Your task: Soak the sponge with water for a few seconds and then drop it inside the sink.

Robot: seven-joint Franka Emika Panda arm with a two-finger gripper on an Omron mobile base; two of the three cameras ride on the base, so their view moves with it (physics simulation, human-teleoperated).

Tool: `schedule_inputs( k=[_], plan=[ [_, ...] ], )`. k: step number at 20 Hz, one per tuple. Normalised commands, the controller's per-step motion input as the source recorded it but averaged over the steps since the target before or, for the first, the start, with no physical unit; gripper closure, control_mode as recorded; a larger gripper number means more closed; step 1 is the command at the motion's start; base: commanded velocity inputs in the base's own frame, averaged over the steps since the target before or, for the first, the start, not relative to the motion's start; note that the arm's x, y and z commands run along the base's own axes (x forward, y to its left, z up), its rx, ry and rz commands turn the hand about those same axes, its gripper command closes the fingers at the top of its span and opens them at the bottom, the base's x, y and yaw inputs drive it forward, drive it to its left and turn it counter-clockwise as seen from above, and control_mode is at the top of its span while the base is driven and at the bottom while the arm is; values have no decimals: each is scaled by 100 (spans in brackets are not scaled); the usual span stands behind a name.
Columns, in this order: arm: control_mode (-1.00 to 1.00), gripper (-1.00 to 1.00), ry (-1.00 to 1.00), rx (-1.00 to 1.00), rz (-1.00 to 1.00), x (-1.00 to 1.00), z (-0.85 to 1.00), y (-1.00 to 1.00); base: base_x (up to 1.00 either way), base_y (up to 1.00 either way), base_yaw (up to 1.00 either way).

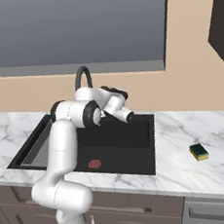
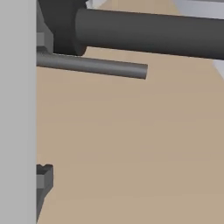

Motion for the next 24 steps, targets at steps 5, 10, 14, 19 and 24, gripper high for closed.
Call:
schedule_inputs(
  k=[5, 10, 14, 19, 24],
  plan=[
    [-100, -100, -2, 0, -9, 16, -14, 0, 0, 0, 0],
    [-100, -100, -2, 0, -10, 18, -17, 0, 0, 0, 0],
    [-100, -100, -1, 0, -9, 22, -19, -1, 0, 0, 0],
    [-100, -100, 0, 0, -8, 20, -13, 0, 0, 0, 0],
    [-100, -100, 0, 0, -5, 23, -6, -2, 0, 0, 0]
  ],
)
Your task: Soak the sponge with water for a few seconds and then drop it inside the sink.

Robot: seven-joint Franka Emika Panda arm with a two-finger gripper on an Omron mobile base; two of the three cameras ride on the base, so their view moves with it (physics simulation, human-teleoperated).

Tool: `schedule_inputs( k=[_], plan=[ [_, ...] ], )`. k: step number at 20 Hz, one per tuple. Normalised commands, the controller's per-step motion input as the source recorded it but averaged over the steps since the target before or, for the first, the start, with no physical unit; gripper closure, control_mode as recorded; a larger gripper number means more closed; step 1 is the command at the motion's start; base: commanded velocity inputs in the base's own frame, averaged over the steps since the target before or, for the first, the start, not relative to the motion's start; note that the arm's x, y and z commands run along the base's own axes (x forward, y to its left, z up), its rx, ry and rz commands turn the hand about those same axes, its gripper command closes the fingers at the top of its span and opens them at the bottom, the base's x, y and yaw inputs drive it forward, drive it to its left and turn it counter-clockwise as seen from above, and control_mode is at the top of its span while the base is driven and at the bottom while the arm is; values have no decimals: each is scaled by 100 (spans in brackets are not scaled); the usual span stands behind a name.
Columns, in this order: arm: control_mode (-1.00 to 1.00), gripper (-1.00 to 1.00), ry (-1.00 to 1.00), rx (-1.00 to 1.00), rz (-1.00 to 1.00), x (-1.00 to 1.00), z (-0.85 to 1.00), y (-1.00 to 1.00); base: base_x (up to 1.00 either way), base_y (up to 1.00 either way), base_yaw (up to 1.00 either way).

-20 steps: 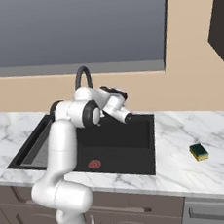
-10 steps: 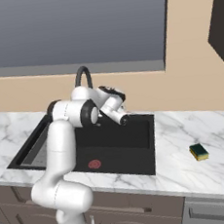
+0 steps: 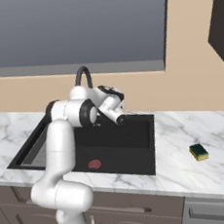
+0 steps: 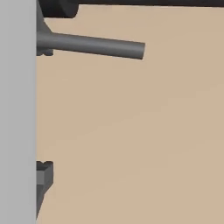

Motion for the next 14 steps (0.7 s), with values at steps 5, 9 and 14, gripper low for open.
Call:
schedule_inputs(
  k=[5, 9, 14],
  plan=[
    [-100, -100, 0, 0, -3, 21, -9, -7, 0, 0, 0],
    [-100, -100, -1, 0, -4, 14, -21, -16, 0, 0, 0],
    [-100, -100, -2, 0, -5, 11, -26, -22, 0, 0, 0]
  ],
)
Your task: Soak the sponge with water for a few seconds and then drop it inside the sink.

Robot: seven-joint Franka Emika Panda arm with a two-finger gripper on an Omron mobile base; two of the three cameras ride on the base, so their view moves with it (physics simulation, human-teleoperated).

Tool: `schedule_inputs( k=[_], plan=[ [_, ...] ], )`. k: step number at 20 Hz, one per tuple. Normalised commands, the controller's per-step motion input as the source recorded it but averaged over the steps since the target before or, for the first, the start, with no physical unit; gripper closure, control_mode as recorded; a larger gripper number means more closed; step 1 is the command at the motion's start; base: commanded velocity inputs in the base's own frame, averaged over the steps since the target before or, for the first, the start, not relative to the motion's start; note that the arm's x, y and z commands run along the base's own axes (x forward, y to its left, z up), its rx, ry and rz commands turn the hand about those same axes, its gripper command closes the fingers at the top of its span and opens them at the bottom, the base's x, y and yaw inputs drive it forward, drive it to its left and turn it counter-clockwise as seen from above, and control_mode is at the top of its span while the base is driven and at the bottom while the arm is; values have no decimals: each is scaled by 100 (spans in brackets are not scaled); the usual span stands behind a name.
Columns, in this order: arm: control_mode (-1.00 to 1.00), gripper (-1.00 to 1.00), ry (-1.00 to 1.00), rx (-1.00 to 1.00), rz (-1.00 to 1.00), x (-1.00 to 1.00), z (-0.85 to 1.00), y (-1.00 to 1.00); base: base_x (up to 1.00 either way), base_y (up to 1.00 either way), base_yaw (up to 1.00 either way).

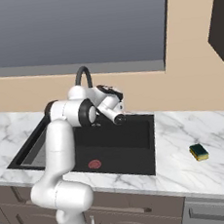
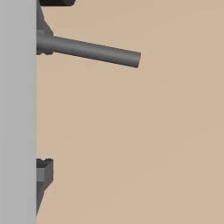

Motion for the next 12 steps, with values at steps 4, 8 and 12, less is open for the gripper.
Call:
schedule_inputs(
  k=[4, 8, 12],
  plan=[
    [-100, -100, -1, 1, -7, 0, -19, -32, 0, 0, 0],
    [-100, -100, 0, 2, -8, 0, -16, -39, 0, 0, 0],
    [-100, -100, 0, 2, -8, 0, -18, -42, 0, 0, 0]
  ],
)
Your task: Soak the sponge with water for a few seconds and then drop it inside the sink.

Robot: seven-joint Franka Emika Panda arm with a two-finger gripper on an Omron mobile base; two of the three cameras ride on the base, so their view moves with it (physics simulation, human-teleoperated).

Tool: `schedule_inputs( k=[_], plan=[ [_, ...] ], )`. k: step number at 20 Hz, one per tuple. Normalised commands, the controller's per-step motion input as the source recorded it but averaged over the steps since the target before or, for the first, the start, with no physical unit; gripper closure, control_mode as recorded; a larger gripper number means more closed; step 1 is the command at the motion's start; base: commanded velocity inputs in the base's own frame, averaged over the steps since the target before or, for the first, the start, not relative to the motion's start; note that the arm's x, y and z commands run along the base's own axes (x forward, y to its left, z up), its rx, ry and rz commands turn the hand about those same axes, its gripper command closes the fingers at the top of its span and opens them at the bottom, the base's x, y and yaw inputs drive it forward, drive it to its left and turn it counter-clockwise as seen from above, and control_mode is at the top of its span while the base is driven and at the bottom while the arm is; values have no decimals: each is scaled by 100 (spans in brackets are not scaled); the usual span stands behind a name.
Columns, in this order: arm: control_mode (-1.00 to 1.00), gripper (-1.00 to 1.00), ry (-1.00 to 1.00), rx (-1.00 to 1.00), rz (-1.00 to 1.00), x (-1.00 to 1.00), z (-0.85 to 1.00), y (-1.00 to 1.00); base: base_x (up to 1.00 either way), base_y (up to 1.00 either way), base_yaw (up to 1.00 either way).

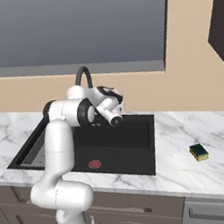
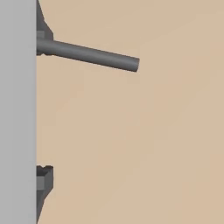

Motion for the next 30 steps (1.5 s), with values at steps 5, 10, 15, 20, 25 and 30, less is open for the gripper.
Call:
schedule_inputs(
  k=[5, 10, 15, 20, 25, 30],
  plan=[
    [-100, -100, 0, 2, -8, 0, -18, -47, 0, 0, 0],
    [-100, -100, 0, 2, -7, 0, -24, -50, 0, 0, 0],
    [-100, -100, 0, 1, -7, 0, -26, -51, 0, 0, 0],
    [-100, -100, 0, 2, -7, 0, -27, -53, 0, 0, 0],
    [-100, -100, 0, 2, -7, 0, -33, -53, 0, 0, 0],
    [-100, -100, 0, 2, -7, 0, -39, -56, 0, 0, 0]
  ],
)
